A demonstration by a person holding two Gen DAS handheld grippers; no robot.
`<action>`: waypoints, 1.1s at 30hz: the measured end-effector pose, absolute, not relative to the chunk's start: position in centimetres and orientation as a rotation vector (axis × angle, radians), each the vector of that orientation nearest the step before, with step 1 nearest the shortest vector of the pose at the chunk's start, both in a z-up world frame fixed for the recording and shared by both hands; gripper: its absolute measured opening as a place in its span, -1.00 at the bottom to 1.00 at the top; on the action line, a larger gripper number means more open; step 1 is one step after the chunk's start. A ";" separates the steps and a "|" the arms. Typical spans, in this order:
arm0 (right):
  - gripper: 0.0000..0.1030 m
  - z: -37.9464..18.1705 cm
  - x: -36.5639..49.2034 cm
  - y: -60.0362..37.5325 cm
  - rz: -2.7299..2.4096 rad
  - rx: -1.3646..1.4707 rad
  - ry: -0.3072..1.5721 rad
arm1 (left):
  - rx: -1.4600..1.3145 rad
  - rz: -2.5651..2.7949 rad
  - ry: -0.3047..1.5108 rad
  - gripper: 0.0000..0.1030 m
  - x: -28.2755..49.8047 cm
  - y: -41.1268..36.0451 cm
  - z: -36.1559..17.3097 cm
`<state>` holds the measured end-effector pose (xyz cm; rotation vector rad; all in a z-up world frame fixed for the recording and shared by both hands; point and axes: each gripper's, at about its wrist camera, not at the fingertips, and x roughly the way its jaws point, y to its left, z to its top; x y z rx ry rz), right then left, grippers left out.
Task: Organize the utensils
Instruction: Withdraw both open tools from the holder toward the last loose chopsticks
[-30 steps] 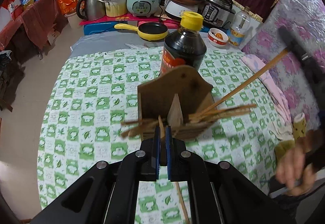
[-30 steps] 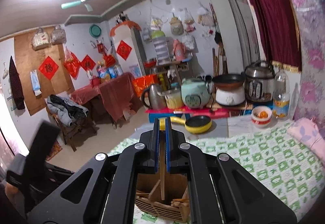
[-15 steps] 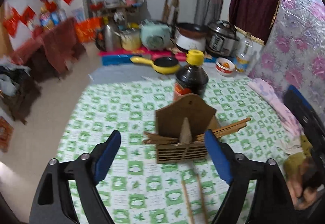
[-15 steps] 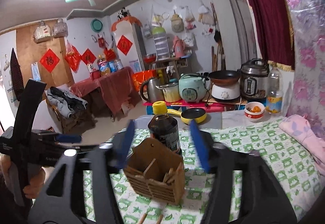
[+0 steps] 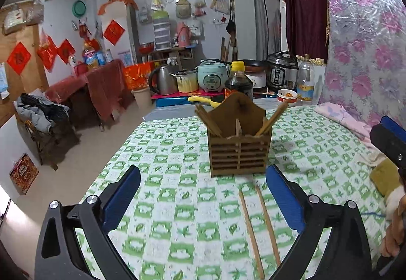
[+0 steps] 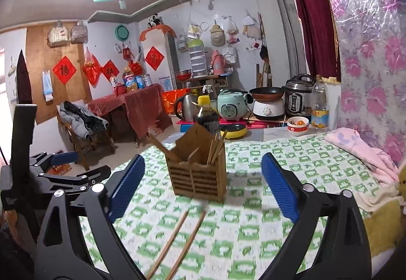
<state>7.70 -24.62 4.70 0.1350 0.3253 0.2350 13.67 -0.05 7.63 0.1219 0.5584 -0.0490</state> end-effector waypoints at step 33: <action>0.87 -11.9 13.3 -27.2 0.248 0.431 0.872 | 0.277 -0.314 0.930 0.89 14.1 -2.3 -8.1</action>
